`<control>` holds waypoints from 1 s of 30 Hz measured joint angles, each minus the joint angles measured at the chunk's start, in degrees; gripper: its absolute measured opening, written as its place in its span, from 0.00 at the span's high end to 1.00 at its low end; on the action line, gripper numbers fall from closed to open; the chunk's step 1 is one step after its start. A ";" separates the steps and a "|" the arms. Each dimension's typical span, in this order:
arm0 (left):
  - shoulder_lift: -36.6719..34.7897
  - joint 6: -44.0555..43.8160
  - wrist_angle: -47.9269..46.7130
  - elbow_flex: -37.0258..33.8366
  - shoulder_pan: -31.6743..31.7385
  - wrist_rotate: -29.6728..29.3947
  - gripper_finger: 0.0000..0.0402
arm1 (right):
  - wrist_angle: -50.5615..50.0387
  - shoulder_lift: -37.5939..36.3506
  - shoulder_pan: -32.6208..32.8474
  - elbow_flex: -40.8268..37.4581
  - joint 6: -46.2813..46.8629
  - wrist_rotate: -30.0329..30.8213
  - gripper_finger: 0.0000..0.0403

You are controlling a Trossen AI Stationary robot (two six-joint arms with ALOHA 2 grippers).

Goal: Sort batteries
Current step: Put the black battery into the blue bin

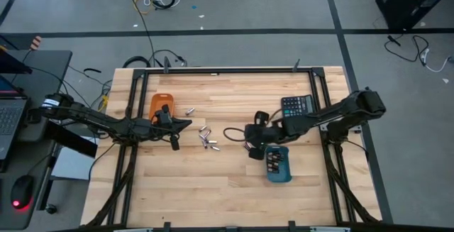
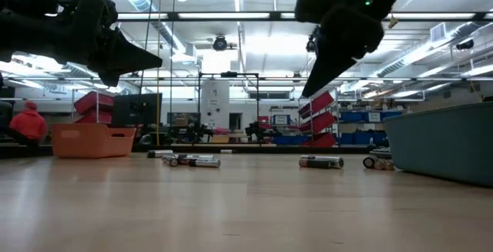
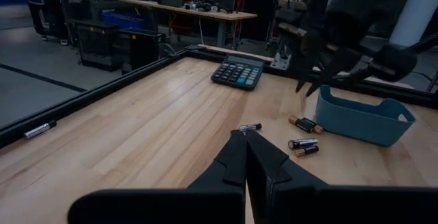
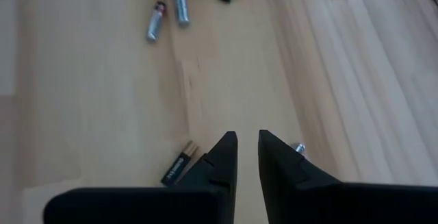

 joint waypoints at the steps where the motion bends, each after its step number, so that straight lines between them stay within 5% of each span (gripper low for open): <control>1: -0.02 0.00 0.00 0.00 0.00 0.00 1.00 | -0.63 1.02 -0.28 0.94 0.00 -0.02 0.89; 30: -0.02 0.42 -1.75 -0.02 0.00 -0.04 1.00 | 0.17 12.15 -0.76 4.32 -12.30 -5.26 0.65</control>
